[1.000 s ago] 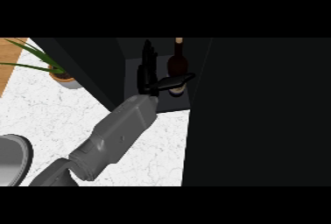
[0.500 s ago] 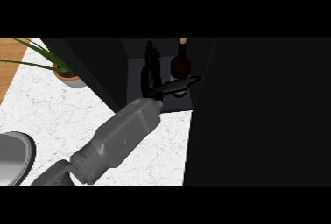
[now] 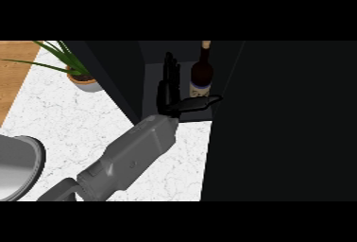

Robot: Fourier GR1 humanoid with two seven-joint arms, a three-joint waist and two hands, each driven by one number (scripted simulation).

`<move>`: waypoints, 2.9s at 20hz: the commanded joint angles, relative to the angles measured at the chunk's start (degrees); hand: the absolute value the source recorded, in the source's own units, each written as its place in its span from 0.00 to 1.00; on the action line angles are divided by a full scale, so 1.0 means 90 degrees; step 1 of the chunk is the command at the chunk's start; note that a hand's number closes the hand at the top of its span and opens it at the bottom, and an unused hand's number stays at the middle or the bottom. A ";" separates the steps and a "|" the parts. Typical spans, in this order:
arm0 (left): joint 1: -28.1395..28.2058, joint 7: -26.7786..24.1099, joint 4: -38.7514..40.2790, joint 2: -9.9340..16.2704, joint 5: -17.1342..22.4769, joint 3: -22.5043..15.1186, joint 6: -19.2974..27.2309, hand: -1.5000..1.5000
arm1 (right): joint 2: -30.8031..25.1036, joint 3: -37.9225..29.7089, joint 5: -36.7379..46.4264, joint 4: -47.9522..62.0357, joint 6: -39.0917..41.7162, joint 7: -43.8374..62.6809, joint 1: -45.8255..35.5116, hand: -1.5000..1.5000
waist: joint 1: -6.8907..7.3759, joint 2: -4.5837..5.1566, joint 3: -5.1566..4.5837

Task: Pick up the wine, place it into the cabinet and close the cabinet

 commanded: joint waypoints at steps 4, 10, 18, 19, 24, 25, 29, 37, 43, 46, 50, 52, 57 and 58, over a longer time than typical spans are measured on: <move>0.0274 -0.0360 -0.0373 -0.0003 -0.0027 -0.0443 0.0239 0.00 | -0.0099 0.0024 -0.0045 -0.0400 0.0026 0.0210 0.0235 0.00 | 0.0091 -0.0036 0.0001; 0.0784 -0.0417 -0.0782 -0.0003 -0.0513 -0.0393 0.0202 0.00 | 0.0032 0.0197 0.0195 -0.0446 -0.0107 0.0157 0.0520 0.00 | 0.0296 -0.0081 0.0003; 0.1642 -0.0111 -0.2394 0.0399 -0.1499 -0.0049 0.0632 0.00 | 0.0111 0.0346 0.0643 -0.0400 -0.0277 -0.0067 0.0551 0.00 | 0.0427 -0.0112 0.0004; 0.1992 -0.0381 -0.2338 0.0431 -0.1682 -0.0166 0.0356 0.00 | -0.0091 -0.0159 0.0069 -0.0560 -0.0290 0.0543 0.0035 0.00 | 0.0430 -0.0106 0.0003; 0.2084 0.0404 -0.3688 0.0973 -0.2162 -0.0097 0.0652 0.00 | -0.0005 0.0052 0.0196 -0.0524 -0.0247 0.0319 0.0358 0.00 | 0.0437 -0.0113 0.0004; 0.2166 0.0311 -0.3147 0.0807 -0.2409 -0.0103 0.0271 0.00 | -0.0128 -0.0198 0.0076 -0.0435 -0.0161 0.0233 0.0190 0.00 | 0.0406 -0.0096 0.0004; 0.2915 0.0571 -0.4642 0.1770 -0.2641 -0.0267 0.0212 0.00 | -0.0194 -0.0449 0.0273 -0.0039 -0.0183 0.0014 -0.0004 0.00 | 0.0478 -0.0109 0.0006; 0.3672 0.1059 -0.6417 0.2724 -0.3178 -0.0136 0.0230 0.00 | -0.0513 -0.0275 -0.0295 -0.0036 0.0497 -0.0009 0.0203 1.00 | 0.0476 -0.0099 0.0006; 0.4682 0.1027 -0.7552 0.4038 -0.3214 0.0066 -0.0608 1.00 | -0.0842 0.0040 -0.0582 -0.0513 0.1212 -0.0087 0.0669 1.00 | 0.0482 -0.0106 0.0006; 0.5117 0.1066 -0.8060 0.4408 -0.3257 0.0198 -0.0779 1.00 | -0.0942 0.0261 -0.0897 -0.1076 0.1394 0.0197 0.1161 1.00 | 0.0440 -0.0113 0.0005; 0.5492 0.0929 -0.8113 0.4962 -0.2956 0.0766 -0.1327 1.00 | -0.0663 0.1202 -0.0942 -0.1448 0.1298 0.0533 0.1367 1.00 | 0.0436 -0.0122 0.0001; 0.5886 0.0780 -0.8377 0.4991 -0.3125 0.0733 -0.1133 1.00 | -0.0681 0.1102 -0.1242 -0.1722 0.1065 0.1036 0.0936 1.00 | 0.0467 -0.0124 -0.0001; 0.6533 0.0704 -0.8577 0.5905 -0.2618 0.1590 -0.1931 0.00 | -0.0093 0.2771 -0.0274 -0.1627 0.0556 0.1572 0.0633 1.00 | 0.0496 -0.0139 -0.0009; 0.6791 0.0597 -0.8612 0.6051 -0.2681 0.1652 -0.2022 0.00 | -0.0082 0.2910 -0.0273 -0.1554 0.0566 0.1590 0.0618 1.00 | 0.0502 -0.0136 -0.0006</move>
